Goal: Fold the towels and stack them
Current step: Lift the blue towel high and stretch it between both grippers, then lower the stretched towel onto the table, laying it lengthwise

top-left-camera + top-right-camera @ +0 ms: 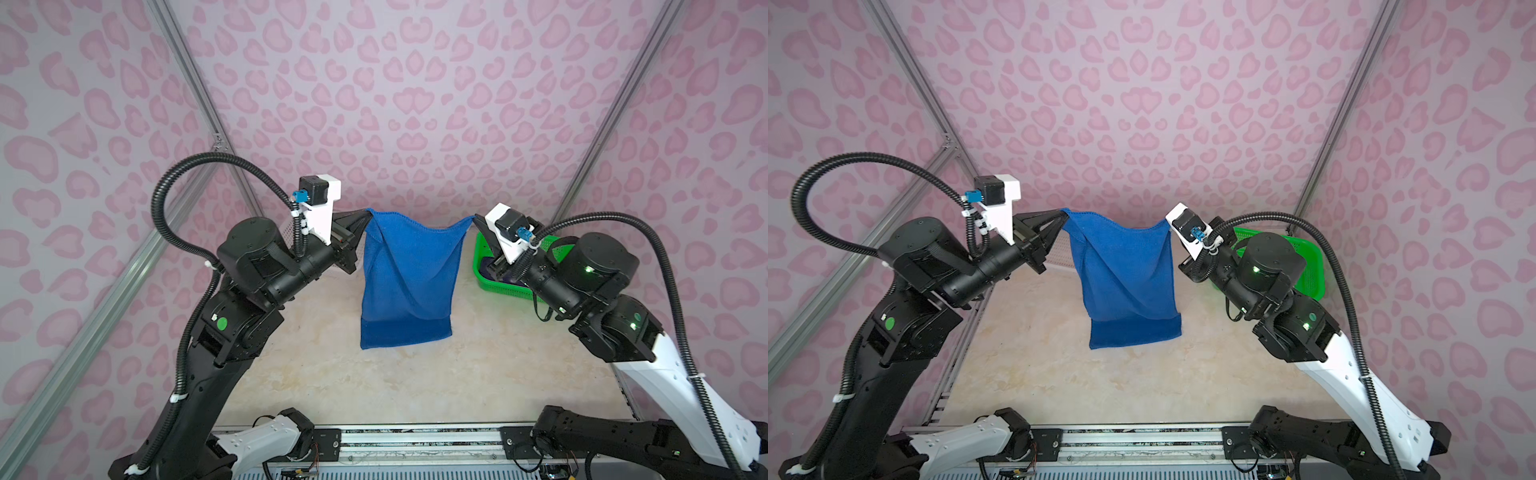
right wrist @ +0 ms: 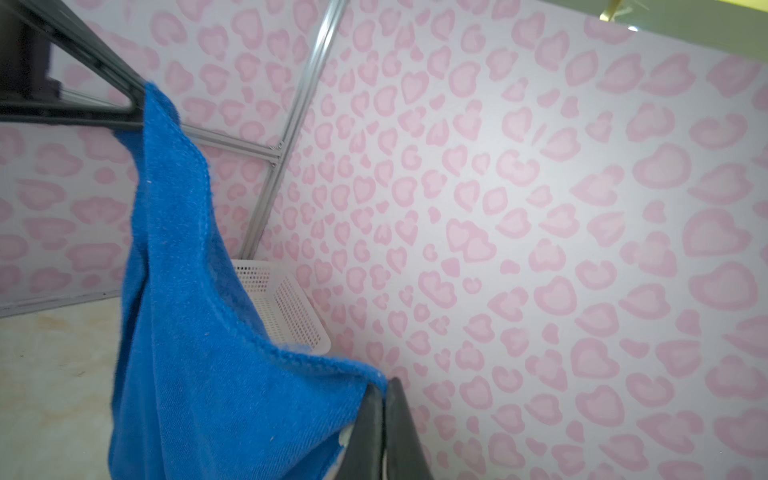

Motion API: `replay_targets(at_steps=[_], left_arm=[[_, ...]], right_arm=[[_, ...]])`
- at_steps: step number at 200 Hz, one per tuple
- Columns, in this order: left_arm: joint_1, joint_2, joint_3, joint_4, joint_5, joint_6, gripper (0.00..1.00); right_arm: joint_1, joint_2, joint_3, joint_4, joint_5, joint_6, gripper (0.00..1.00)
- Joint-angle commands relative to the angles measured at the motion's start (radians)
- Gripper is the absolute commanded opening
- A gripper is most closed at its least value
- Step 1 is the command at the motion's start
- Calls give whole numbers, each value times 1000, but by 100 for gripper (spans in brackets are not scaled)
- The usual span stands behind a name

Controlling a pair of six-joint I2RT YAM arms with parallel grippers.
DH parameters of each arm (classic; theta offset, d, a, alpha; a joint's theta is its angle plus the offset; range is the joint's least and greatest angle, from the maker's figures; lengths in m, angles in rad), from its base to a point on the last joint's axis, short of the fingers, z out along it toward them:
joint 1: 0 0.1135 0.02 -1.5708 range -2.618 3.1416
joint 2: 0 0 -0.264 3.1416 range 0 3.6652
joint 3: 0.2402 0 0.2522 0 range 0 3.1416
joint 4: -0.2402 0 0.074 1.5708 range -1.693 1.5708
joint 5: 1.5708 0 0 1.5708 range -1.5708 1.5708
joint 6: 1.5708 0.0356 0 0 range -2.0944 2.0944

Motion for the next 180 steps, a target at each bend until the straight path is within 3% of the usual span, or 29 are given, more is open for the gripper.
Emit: replay_targets(at_steps=[1, 46, 89, 110, 148, 180], left_arm=[[-8, -38, 28, 74, 78, -70, 3], [-7, -74, 79, 139, 80, -91, 3], [-7, 18, 89, 118, -63, 32, 3], [4, 114, 133, 107, -131, 97, 3], [115, 359, 295, 124, -108, 91, 3], [197, 648, 549, 82, -82, 70, 3]], right_arm=[[103, -11, 61, -36, 45, -92, 0], [259, 34, 189, 11, 121, -191, 0], [242, 102, 202, 143, 281, -306, 0], [110, 131, 226, 131, 245, -255, 0], [-238, 219, 276, 83, 87, -87, 0], [-461, 354, 306, 80, -51, 25, 0]])
